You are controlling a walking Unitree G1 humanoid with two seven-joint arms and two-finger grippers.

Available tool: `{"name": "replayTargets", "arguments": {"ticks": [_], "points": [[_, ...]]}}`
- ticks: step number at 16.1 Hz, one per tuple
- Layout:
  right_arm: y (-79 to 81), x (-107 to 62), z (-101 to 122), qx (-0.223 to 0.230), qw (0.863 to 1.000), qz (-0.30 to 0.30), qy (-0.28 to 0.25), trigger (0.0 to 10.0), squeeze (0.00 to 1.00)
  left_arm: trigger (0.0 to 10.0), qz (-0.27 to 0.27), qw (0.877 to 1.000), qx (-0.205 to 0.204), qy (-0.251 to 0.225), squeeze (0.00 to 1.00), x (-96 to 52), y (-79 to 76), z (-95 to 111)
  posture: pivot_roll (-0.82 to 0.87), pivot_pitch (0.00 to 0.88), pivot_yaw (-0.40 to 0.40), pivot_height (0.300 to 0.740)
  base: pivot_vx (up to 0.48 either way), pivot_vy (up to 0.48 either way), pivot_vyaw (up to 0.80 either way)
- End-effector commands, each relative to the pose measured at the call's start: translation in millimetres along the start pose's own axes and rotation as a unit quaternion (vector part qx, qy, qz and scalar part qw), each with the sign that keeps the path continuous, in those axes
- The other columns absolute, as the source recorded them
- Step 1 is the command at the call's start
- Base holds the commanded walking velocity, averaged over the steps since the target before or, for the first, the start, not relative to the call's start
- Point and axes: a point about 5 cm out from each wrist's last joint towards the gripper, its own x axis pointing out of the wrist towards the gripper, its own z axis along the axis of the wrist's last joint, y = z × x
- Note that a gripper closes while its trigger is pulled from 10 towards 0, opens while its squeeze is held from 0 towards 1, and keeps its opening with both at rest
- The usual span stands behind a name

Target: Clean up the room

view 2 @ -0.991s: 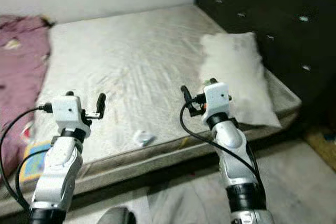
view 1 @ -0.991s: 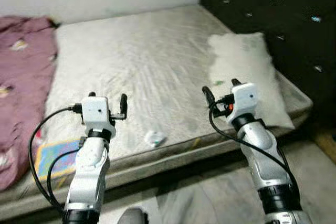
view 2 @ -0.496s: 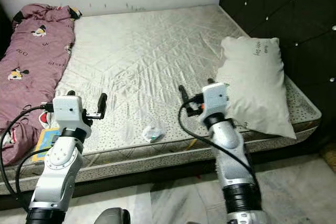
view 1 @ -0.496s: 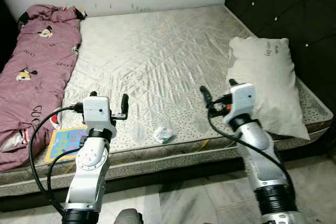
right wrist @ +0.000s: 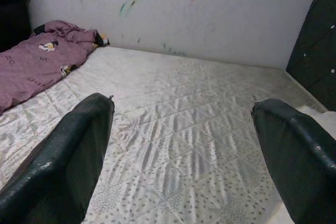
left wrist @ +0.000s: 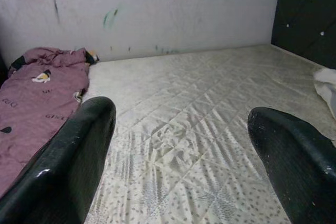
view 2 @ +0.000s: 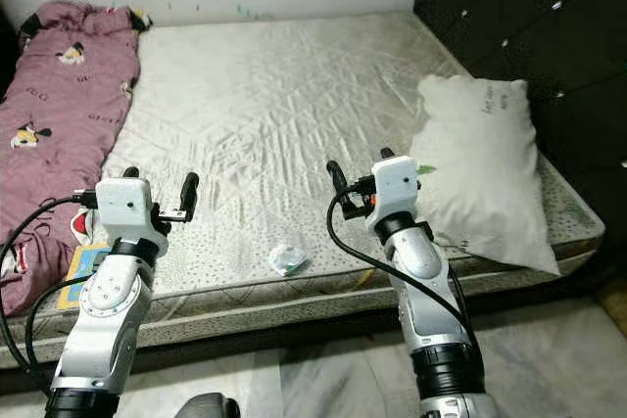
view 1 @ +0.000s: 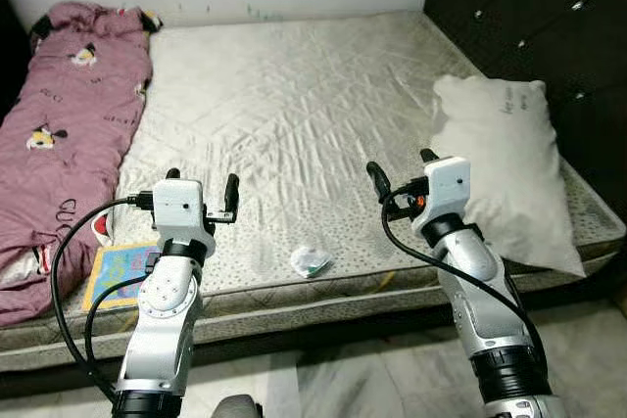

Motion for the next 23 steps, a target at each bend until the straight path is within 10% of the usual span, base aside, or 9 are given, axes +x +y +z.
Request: {"name": "replayTargets", "arguments": {"ticks": [1,11,23], "points": [[-1.1,2.0,4.3,0.0,1.0,-0.001,-0.009,10.0,0.0,10.0,-0.004,1.0,0.002,-0.009,0.0,1.8,1.1,4.0,0.05,0.027,-0.009,0.74,0.315,0.0,0.0],[-15.5,6.0,6.3,-0.018,1.0,-0.017,-0.012,10.0,0.0,10.0,0.002,1.0,0.004,0.001,0.0,2.4,2.5,1.3,0.05,0.025,-0.006,0.74,0.157,0.0,0.0],[-7.8,6.8,3.9,-0.022,1.0,-0.004,-0.013,10.0,0.0,10.0,0.013,1.0,0.005,0.005,0.0,4.1,1.6,-0.7,0.05,0.003,-0.007,0.74,0.0,0.0,0.8]]}}
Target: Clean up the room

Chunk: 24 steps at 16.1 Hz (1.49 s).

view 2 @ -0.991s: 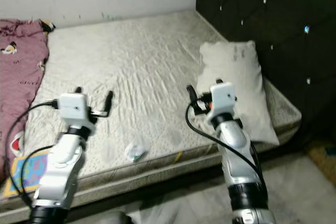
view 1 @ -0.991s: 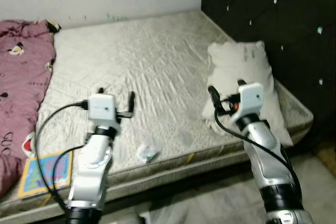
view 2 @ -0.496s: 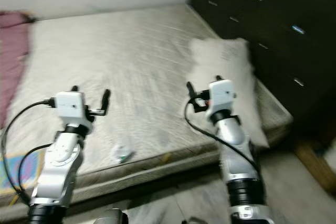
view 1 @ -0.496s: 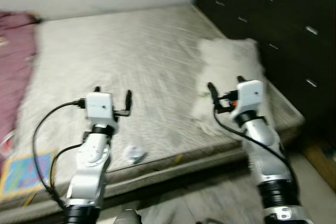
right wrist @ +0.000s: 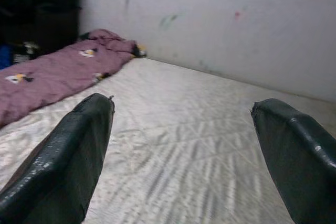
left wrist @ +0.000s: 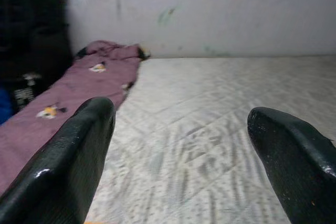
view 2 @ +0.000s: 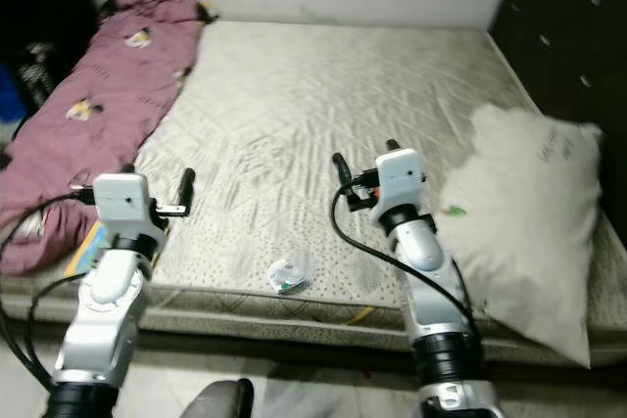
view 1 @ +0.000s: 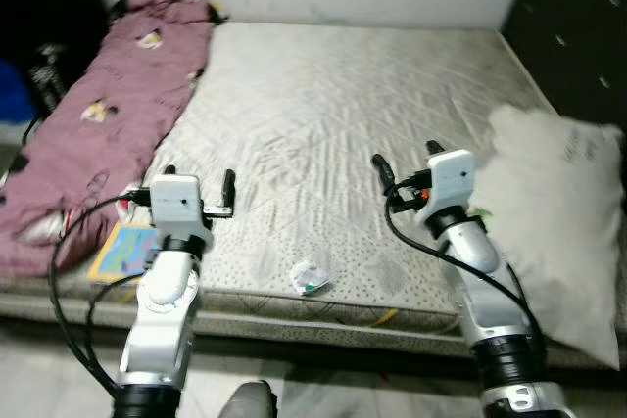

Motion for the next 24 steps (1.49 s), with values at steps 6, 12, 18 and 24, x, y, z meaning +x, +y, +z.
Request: {"name": "replayTargets", "arguments": {"ticks": [6,12,18,24], "points": [[1.2,0.8,1.7,0.009,1.0,0.0,-0.006,10.0,0.0,10.0,-0.008,1.0,0.01,0.002,0.0,3.5,-3.4,1.5,0.05,0.007,-0.007,0.74,0.0,0.0,0.13],[2.3,-0.4,-1.2,0.015,1.0,-0.006,0.001,10.0,0.0,10.0,-0.008,1.0,0.002,0.002,0.0,6.2,-4.1,1.8,0.04,0.013,-0.007,0.74,0.0,0.0,0.0],[5.2,-1.1,-1.8,0.001,1.0,-0.003,0.001,10.0,0.0,10.0,-0.009,1.0,0.005,0.002,0.0,5.6,-3.9,2.4,0.05,0.023,-0.004,0.74,0.0,0.0,0.4],[-4.0,-4.8,-5.7,0.015,0.999,-0.039,0.015,10.0,0.0,10.0,0.0,1.0,-0.015,0.009,0.0,3.0,-0.2,0.4,0.05,0.029,-0.004,0.74,0.0,0.0,-0.09]]}}
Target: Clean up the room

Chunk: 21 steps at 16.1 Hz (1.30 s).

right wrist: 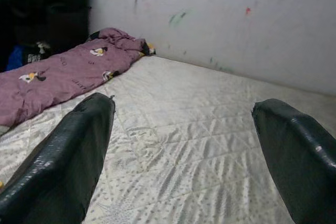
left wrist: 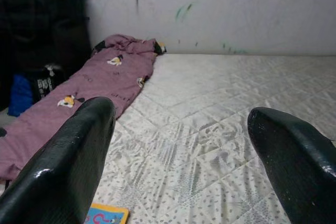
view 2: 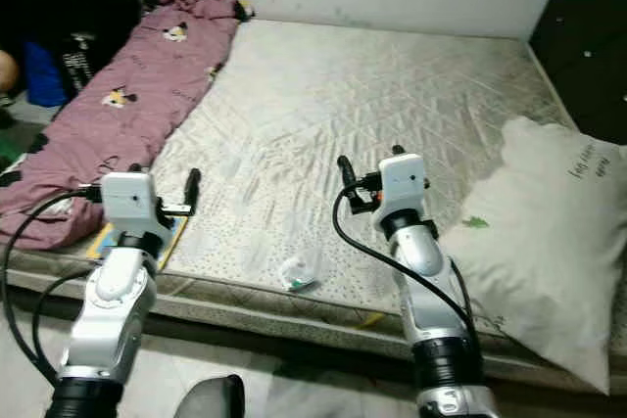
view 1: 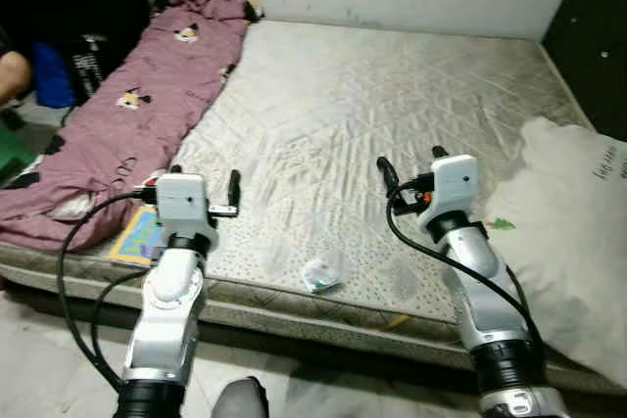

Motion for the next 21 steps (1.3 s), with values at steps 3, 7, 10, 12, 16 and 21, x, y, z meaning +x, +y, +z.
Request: {"name": "replayTargets", "arguments": {"ticks": [3,7,10,12,16,21], "points": [[-5.3,-4.6,-0.8,0.001,1.0,-0.011,0.003,10.0,0.0,10.0,-0.001,1.0,-0.012,0.003,0.0,-0.4,2.1,1.4,0.05,0.036,-0.007,0.74,0.0,0.097,-0.53],[-3.9,-3.1,0.5,0.0,1.0,-0.009,0.004,10.0,0.0,10.0,-0.001,1.0,-0.009,0.003,0.0,1.0,4.1,2.4,0.04,0.056,-0.008,0.74,0.0,0.0,0.0],[-5.5,-6.8,1.5,0.004,1.0,-0.01,0.002,10.0,0.0,10.0,0.004,1.0,-0.014,0.004,0.0,-1.4,3.0,3.6,0.04,0.06,-0.009,0.74,0.0,0.0,0.0],[-6.0,-11.4,2.3,0.018,1.0,-0.025,0.003,10.0,0.0,10.0,0.026,0.999,-0.019,0.013,0.0,-7.1,8.4,1.1,0.04,0.064,0.005,0.74,0.0,0.0,0.0],[2.4,-18.4,-3.5,0.051,0.998,-0.033,0.016,10.0,0.0,10.0,0.022,1.0,0.002,0.013,0.0,-12.1,19.1,2.9,0.08,0.079,0.015,0.74,0.0,0.0,0.0],[5.9,-19.8,-8.1,0.053,0.998,-0.026,0.029,10.0,0.0,10.0,0.033,0.999,-0.012,0.021,0.0,-14.6,25.5,2.5,0.08,0.09,0.025,0.74,0.0,0.352,0.0]]}}
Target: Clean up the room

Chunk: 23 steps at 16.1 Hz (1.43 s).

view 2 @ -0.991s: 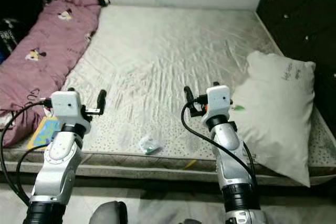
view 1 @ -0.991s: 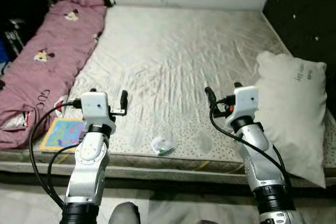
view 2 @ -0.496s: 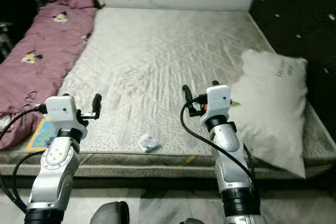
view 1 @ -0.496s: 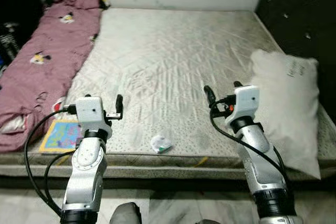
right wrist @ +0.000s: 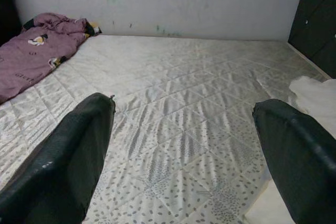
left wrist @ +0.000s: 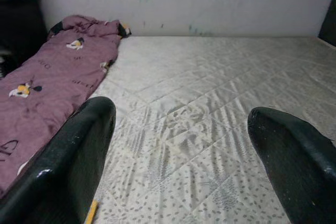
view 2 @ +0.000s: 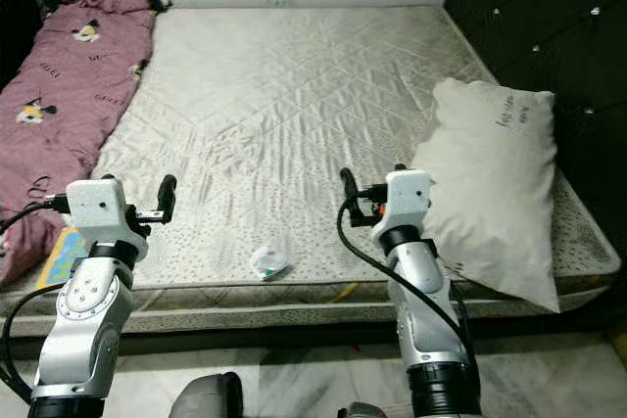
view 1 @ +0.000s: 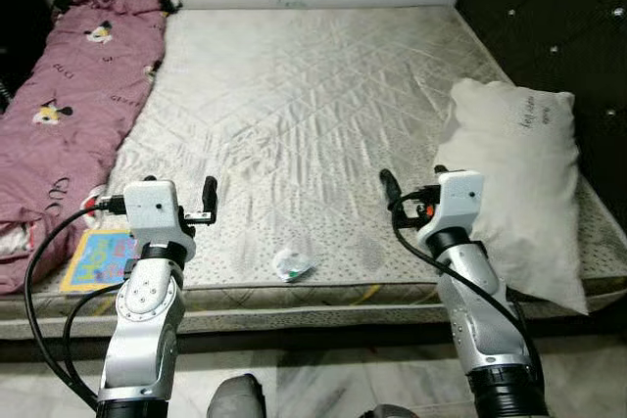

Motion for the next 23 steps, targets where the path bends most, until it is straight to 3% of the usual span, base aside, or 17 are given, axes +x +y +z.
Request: {"name": "replayTargets", "arguments": {"ticks": [1,7,17,23], "points": [[1.0,-0.9,1.1,0.0,1.0,-0.003,0.001,10.0,0.0,10.0,0.004,1.0,0.0,0.003,0.0,0.0,2.8,0.6,0.07,0.093,0.029,0.74,0.0,0.48,0.0],[-6.9,-4.4,0.3,-0.012,1.0,-0.008,0.008,10.0,0.0,10.0,-0.01,1.0,-0.012,0.005,0.0,2.1,-8.4,1.3,0.05,0.114,0.018,0.74,0.0,0.48,0.0],[-8.1,-0.3,4.1,-0.029,1.0,0.001,0.006,10.0,0.0,10.0,-0.019,0.999,-0.031,0.004,0.0,5.2,-13.9,0.4,0.04,0.12,0.007,0.74,0.0,0.0,0.0],[-5.1,1.2,4.0,-0.027,1.0,0.006,0.004,10.0,0.0,10.0,-0.033,0.999,-0.034,0.0,0.0,3.7,-16.4,1.3,0.04,0.113,0.009,0.74,0.299,0.0,0.0]]}}
